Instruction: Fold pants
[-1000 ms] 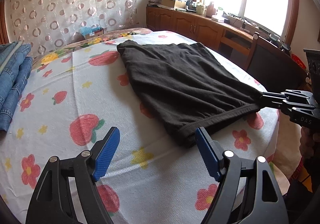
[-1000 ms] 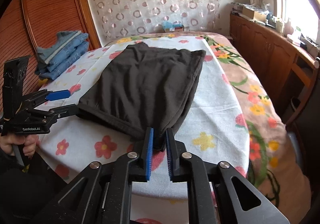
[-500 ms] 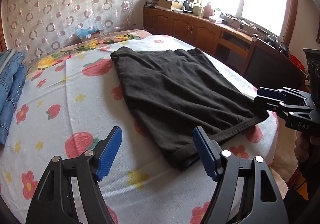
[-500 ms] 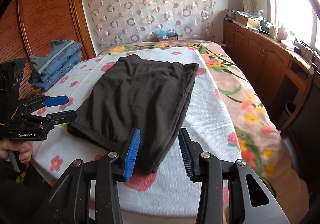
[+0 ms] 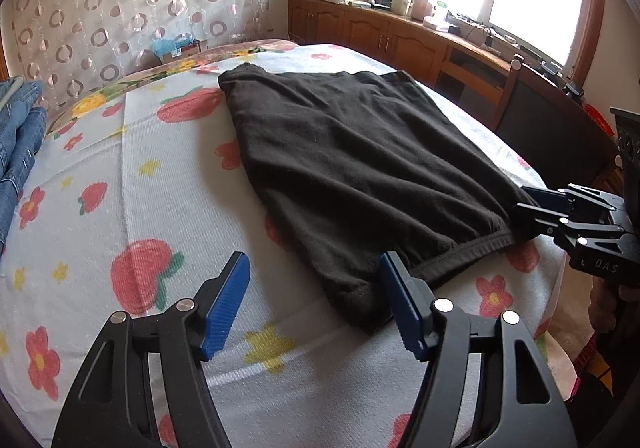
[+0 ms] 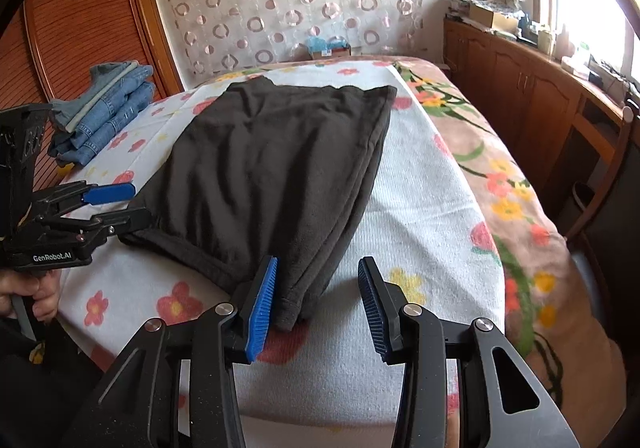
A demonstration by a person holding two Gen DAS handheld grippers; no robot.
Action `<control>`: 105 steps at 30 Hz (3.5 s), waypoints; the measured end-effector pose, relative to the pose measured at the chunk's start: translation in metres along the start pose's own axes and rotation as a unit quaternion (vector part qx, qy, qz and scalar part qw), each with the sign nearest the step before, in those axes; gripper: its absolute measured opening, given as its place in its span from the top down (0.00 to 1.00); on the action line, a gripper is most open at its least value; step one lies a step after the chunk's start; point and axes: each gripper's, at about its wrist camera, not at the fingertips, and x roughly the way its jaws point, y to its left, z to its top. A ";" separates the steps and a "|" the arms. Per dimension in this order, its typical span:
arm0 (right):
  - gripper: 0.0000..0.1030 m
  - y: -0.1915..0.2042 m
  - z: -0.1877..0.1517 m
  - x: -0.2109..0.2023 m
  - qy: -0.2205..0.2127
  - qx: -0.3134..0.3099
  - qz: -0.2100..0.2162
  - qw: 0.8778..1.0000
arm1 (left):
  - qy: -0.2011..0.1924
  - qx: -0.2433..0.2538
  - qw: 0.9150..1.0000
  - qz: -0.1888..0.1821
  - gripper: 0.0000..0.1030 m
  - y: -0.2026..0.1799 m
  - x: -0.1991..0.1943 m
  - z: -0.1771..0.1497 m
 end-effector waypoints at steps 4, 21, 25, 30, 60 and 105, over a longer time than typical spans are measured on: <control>0.59 0.001 0.001 0.001 -0.001 0.006 0.016 1.000 | 0.000 0.003 1.000 0.004 0.33 -0.001 0.001 0.001; 0.81 0.008 -0.003 0.006 -0.009 -0.010 0.026 1.000 | 0.001 -0.001 1.000 -0.009 0.52 -0.006 -0.003 -0.002; 0.81 0.008 -0.004 0.006 -0.012 -0.009 0.028 0.999 | 0.002 -0.009 1.000 -0.011 0.52 -0.005 -0.004 -0.003; 0.81 0.009 -0.005 0.006 -0.014 -0.009 0.028 0.999 | 0.001 -0.022 1.000 -0.016 0.52 -0.004 -0.006 -0.004; 0.92 0.043 0.078 -0.065 -0.135 -0.064 0.084 0.985 | -0.156 -0.026 0.987 -0.022 0.94 0.012 -0.116 0.056; 0.93 0.109 0.214 0.110 -0.084 -0.158 0.127 0.976 | -0.172 -0.028 0.976 0.131 0.96 0.128 -0.113 0.088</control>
